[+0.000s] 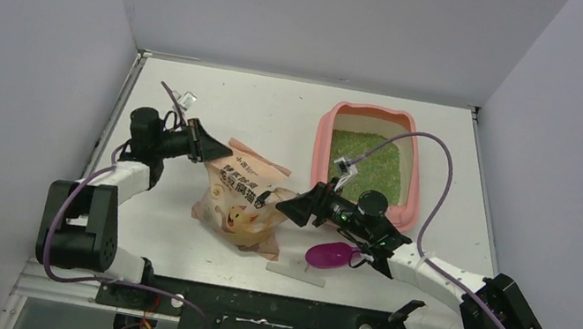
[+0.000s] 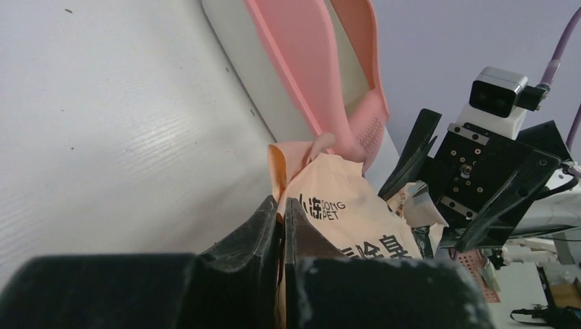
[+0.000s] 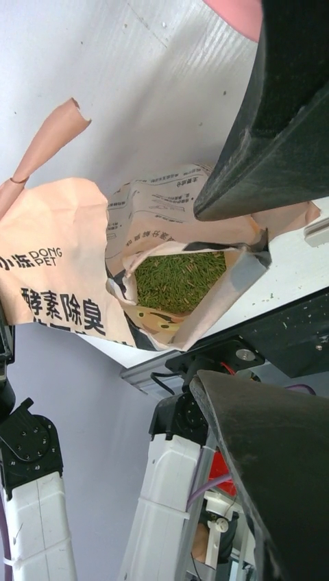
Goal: Fill the litter box with clean litter
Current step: Close the cat litter bag at the center of the board.
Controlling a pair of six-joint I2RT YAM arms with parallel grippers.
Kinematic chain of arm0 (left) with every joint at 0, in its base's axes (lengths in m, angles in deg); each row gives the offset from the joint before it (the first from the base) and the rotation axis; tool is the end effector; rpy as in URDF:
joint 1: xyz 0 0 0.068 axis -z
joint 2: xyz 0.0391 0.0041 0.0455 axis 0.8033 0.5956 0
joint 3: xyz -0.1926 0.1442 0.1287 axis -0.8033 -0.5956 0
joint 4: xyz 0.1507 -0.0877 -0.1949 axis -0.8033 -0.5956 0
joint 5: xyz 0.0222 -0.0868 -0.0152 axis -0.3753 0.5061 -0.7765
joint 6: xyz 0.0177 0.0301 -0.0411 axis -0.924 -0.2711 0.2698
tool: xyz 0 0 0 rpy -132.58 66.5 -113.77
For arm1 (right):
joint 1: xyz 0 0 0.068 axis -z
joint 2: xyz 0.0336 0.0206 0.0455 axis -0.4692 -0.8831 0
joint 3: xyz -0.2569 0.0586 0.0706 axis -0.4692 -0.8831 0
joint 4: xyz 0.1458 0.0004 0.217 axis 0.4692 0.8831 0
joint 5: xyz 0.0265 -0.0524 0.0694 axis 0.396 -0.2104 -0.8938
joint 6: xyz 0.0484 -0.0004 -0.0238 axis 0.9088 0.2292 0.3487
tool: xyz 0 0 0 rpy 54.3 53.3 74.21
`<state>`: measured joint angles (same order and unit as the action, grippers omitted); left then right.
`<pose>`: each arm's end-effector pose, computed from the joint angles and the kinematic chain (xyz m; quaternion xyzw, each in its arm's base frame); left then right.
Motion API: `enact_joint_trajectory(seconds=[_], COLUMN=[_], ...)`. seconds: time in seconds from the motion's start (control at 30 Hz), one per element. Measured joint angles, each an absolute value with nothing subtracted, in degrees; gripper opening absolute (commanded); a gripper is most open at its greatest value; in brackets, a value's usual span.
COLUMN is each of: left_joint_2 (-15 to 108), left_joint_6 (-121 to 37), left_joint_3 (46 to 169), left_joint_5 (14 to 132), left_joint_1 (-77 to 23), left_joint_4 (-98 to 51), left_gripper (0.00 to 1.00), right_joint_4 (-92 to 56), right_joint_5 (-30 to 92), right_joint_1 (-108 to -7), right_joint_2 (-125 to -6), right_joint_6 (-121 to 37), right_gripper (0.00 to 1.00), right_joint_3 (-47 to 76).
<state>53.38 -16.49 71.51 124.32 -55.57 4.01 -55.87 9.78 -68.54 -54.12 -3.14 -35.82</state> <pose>0.2875 -0.0201 0.2132 0.0424 0.7560 -0.5378 0.3706 0.1782 0.1755 0.2190 -0.1344 0.7337 0.5743 0.3373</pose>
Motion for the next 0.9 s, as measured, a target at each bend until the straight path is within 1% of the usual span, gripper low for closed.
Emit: enact_joint_trajectory(seconds=[0.07,0.13,0.23,0.3,0.33,0.37,0.4,0.43,0.47,0.57,0.63,0.67,0.73,0.8,0.9], left_joint_2=[53.11,52.48,49.97,47.78,46.97,46.47,46.01,45.73,45.59,45.53,45.53,45.49,45.29,44.98,44.61], left_joint_6=[-15.59,-14.69,-13.51,-13.14,-13.08,-13.05,-13.03,-12.99,-12.88,-12.38,-11.72,-11.33,-10.78,-10.3,-9.67], left_joint_3=[71.56,71.53,71.38,71.38,71.38,71.38,71.38,71.38,71.34,71.12,71.03,70.88,70.55,70.22,70.14], left_joint_5=[124.89,125.13,125.2,125.55,125.81,125.98,126.07,126.18,126.23,126.44,126.53,126.66,126.66,126.64,126.73], left_joint_1=[-56.12,-56.99,-58.72,-59.31,-59.4,-59.4,-59.46,-59.53,-59.64,-59.95,-60.1,-60.21,-60.56,-61.17,-61.89], left_joint_4=[4.43,4.43,4.14,4.05,4.05,4.03,4.01,3.97,3.95,4.16,4.58,4.86,5.08,5.3,5.37], left_gripper=[0.0,0.0,0.0,0.0,0.0,0.0,0.0,0.0,0.0,0.0,0.0,0.0,0.0,0.0,0.0], right_joint_4=[-56.01,-56.38,-57.64,-59.04,-59.61,-60.05,-60.57,-60.88,-60.94,-61.08,-61.36,-61.64,-62.06,-62.58,-63.33], right_joint_5=[8.9,8.0,6.65,5.88,5.6,5.4,5.23,5.05,5.03,5.08,5.08,5.05,4.97,4.4,3.52], right_joint_1=[-67.8,-67.14,-66.7,-66.68,-66.7,-66.68,-66.68,-66.68,-66.68,-66.68,-66.68,-66.68,-66.7,-66.79,-67.21], right_joint_2=[-54.12,-54.12,-54.41,-55.11,-55.5,-55.98,-56.5,-56.88,-57.03,-57.14,-57.34,-57.66,-58.67,-60.02,-61.14], right_joint_6=[-2.96,-2.7,-2.55,-2.55,-2.57,-2.57,-2.59,-2.61,-2.61,-3.24,-3.57,-3.7,-3.86,-3.81,-3.75], right_gripper=[0.69,0.64,0.62,0.63,0.65,0.69,0.76,0.78,0.77,0.64,0.58,0.56,0.57,0.47,0.42], right_joint_3=[-35.84,-35.86,-35.86,-35.86,-35.86,-35.86,-35.86,-35.86,-35.86,-35.88,-35.88,-35.88,-35.88,-35.88,-35.88])
